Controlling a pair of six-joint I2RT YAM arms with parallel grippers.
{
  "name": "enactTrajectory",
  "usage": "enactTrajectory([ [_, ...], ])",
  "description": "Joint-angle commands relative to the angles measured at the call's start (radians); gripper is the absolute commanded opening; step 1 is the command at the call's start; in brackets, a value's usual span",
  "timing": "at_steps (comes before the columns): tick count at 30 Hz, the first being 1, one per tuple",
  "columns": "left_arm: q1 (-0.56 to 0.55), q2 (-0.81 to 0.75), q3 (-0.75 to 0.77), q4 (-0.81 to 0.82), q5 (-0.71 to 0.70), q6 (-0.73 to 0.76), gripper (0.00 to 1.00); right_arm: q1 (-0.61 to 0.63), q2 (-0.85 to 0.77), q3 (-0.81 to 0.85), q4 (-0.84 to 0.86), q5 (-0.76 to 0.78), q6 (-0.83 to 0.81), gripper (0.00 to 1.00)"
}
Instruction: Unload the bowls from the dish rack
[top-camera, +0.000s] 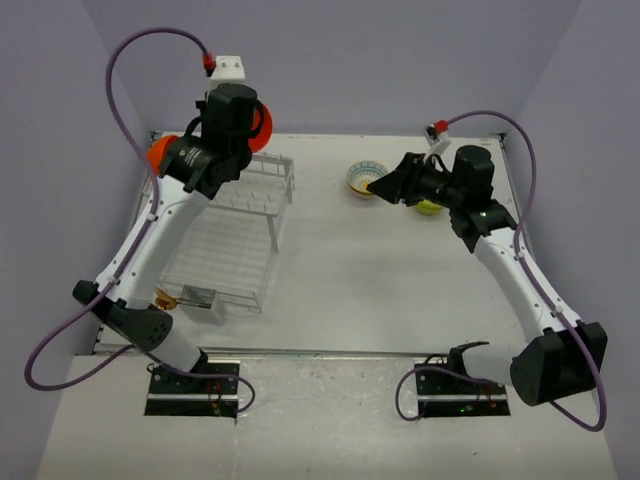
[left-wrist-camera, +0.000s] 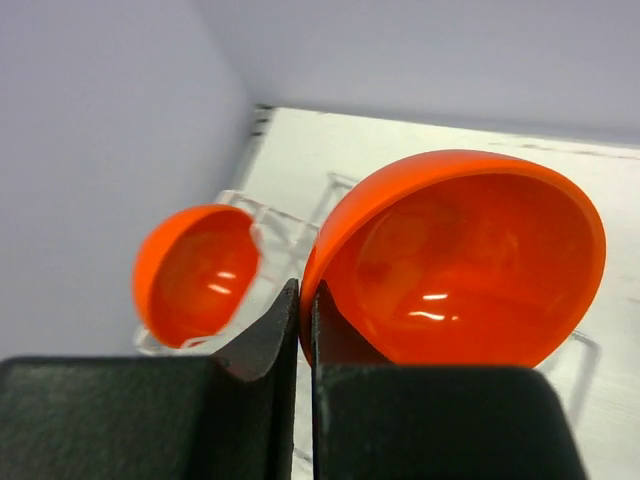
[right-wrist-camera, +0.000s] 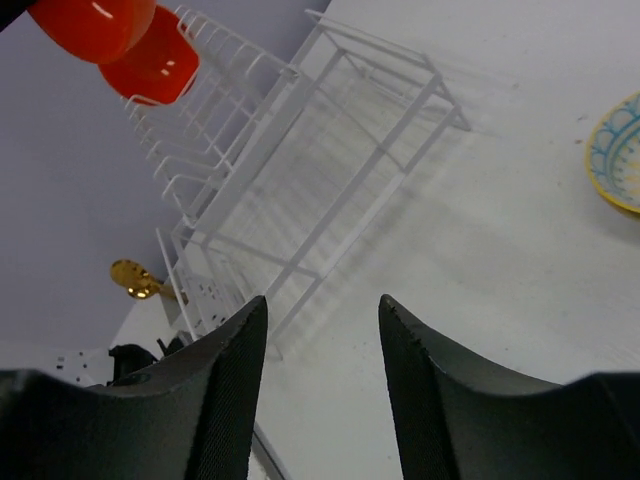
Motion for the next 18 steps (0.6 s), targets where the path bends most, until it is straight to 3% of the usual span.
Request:
enactTrajectory([
  [1,-0.005,-0.100,-0.071,0.067,0.351,-0.159,0.00,0.150,0.008,0.132,-0.038,0.095,-0.018,0.51],
  [6,-0.006,-0.156,-0.209,0.196,0.613,-0.231,0.00,0.347,0.054,0.341,-0.198,0.431,-0.083,0.56],
  [11,-0.008,-0.189,-0.261,0.252,0.758,-0.261,0.00,0.485,0.233,0.564,-0.404,0.784,-0.144,0.59],
  [17,-0.013,-0.217,-0.333,0.317,0.868,-0.274,0.00,0.545,0.315,0.647,-0.481,0.959,-0.163,0.55],
  [18,-0.014,-0.220,-0.344,0.325,0.878,-0.276,0.00,0.548,0.341,0.668,-0.499,0.982,-0.175,0.49],
])
